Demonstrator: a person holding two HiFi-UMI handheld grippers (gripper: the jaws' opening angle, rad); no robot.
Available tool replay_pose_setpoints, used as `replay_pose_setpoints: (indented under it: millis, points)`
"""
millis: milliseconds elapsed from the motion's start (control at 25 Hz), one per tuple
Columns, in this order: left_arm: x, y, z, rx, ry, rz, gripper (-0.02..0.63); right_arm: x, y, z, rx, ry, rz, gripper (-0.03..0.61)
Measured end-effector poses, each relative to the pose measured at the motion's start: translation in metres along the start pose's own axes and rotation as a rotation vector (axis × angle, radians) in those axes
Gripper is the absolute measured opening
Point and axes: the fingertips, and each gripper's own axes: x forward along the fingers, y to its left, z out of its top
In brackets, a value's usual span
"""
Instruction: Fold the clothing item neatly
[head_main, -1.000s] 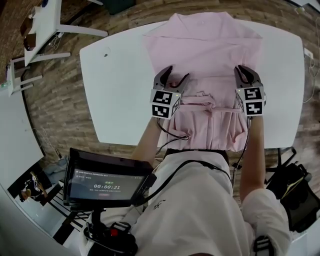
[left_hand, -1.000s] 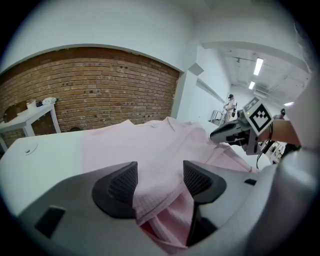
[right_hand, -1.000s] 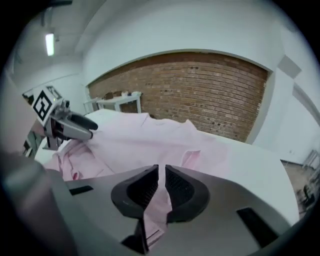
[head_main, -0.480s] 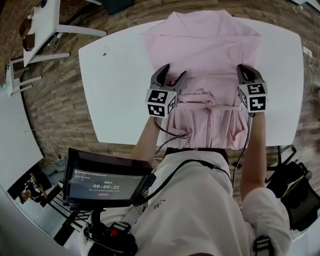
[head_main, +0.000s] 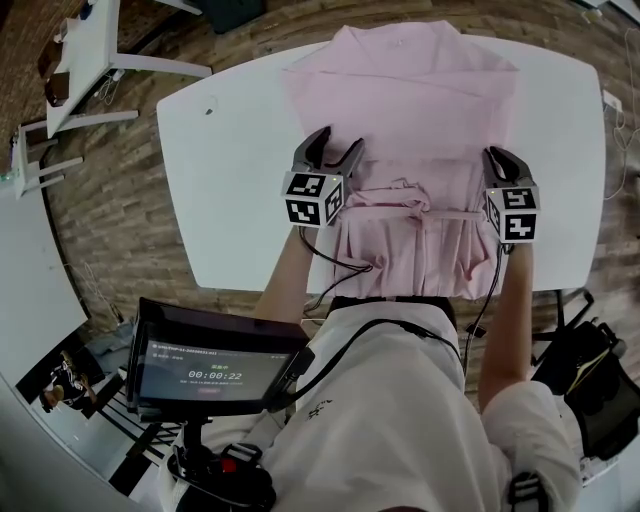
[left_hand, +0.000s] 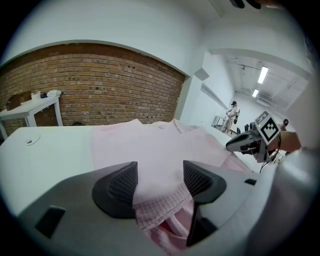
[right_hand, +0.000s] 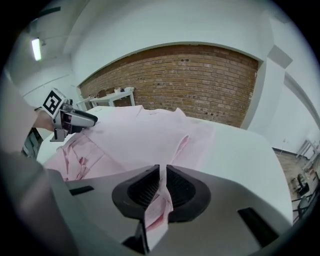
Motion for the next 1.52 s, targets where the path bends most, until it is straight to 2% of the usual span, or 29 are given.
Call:
replay_pose_setpoints:
  millis: [200, 280, 360, 440, 520, 560, 680, 840, 960, 1120, 1240, 1360, 1520]
  points:
    - [-0.002, 0.004, 0.016, 0.052, -0.042, 0.009, 0.285, -0.012, -0.004, 0.031, -0.032, -0.078, -0.029, 0.028]
    - [0.0, 0.0, 0.025, 0.07, -0.058, -0.017, 0.284, -0.008, 0.004, 0.04, -0.053, -0.099, -0.006, 0.007]
    - [0.003, -0.006, 0.031, 0.057, -0.056, -0.066, 0.247, 0.001, 0.013, 0.044, -0.069, -0.099, 0.029, 0.003]
    - [0.007, -0.009, 0.031, 0.031, -0.031, -0.09, 0.119, 0.014, 0.021, 0.045, -0.078, -0.085, 0.059, 0.003]
    - [0.012, -0.001, 0.023, 0.005, 0.011, -0.056, 0.013, 0.025, 0.021, 0.04, -0.086, -0.058, 0.059, 0.003]
    - [0.015, 0.006, 0.017, -0.013, 0.035, -0.031, 0.003, 0.029, 0.018, 0.036, -0.089, -0.041, 0.048, 0.003]
    - [0.023, 0.023, 0.005, -0.058, 0.089, 0.013, 0.003, 0.035, 0.005, 0.022, -0.097, 0.003, 0.01, 0.003]
    - [0.026, 0.027, 0.001, -0.038, 0.138, 0.009, 0.003, 0.039, 0.001, 0.018, -0.082, 0.008, 0.005, 0.003]
    - [0.023, 0.03, 0.002, -0.054, 0.139, 0.013, 0.003, 0.033, 0.002, 0.022, -0.052, -0.004, 0.011, 0.003]
    - [0.023, 0.054, 0.022, -0.051, 0.12, 0.066, 0.003, 0.029, -0.003, 0.049, -0.025, -0.068, 0.015, 0.003]
    - [0.036, 0.079, 0.039, 0.001, 0.13, 0.113, 0.003, 0.043, -0.008, 0.067, -0.076, -0.071, 0.0, 0.003]
    - [0.049, 0.107, 0.042, 0.054, 0.199, 0.197, 0.003, 0.059, -0.02, 0.064, -0.117, -0.025, -0.028, 0.003]
    - [0.053, 0.12, 0.043, -0.016, 0.261, 0.199, 0.003, 0.065, -0.033, 0.057, -0.109, -0.009, -0.032, 0.003]
